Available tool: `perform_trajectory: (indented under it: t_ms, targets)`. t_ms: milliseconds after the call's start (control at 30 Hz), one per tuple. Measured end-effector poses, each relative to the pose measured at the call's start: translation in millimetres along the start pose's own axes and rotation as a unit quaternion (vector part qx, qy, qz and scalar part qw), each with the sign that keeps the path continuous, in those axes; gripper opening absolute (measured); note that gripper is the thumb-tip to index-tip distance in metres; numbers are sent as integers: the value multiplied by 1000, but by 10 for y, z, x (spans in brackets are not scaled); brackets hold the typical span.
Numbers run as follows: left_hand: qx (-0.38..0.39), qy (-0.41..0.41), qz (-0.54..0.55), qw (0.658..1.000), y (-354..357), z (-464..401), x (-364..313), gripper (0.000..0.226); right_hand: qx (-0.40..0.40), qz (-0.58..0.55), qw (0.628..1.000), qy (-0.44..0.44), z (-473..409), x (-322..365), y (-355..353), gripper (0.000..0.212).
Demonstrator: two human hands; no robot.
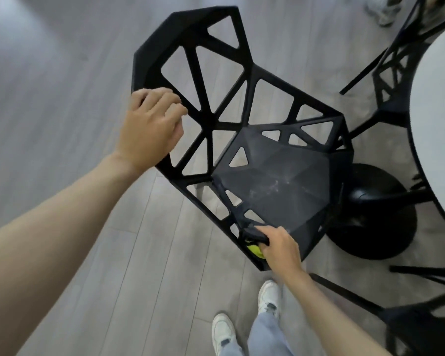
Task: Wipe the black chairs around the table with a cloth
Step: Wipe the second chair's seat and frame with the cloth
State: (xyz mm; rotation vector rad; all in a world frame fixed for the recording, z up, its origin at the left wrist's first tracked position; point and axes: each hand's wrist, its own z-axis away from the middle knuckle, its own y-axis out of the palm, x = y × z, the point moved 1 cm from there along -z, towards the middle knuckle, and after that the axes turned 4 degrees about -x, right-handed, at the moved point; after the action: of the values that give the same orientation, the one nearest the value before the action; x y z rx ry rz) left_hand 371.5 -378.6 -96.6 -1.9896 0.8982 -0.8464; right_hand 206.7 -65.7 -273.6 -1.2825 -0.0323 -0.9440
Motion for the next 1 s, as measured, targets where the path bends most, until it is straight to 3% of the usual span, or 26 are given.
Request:
perform_trajectory:
  t_ms: [133, 200, 367, 467, 567, 667, 767, 1000]
  targets:
    - [29, -89, 139, 986, -17, 664, -850, 24, -107, -22, 993, -36, -97, 49, -9, 45]
    - [50, -122, 173, 976, 141, 968, -1198, 25, -136, 37, 987, -73, -238, 53, 44, 51]
    - [75, -243, 251, 934, 574, 1179, -1531, 35, -109, 146, 970, -162, -627, -131, 372, 54]
    - [29, -341, 267, 901, 716, 1132, -1541, 42, -121, 165, 959, -194, -913, -186, 503, 47]
    - [-40, -369, 228, 900, 818, 1046, -1608, 42, -122, 135, 959, -219, -1379, -65, 551, 45]
    - [-108, -412, 220, 877, 917, 1001, -1650, 40, -124, 81, 952, -268, -1869, 290, 682, 42]
    - [-144, -396, 204, 884, 1001, 1034, -1654, 40, -128, 80, 939, -310, -2182, 609, 782, 35]
    - [-181, -377, 185, 889, 1098, 1088, -1662, 46, 13, 57, 922, -383, -2101, 38, 440, 31]
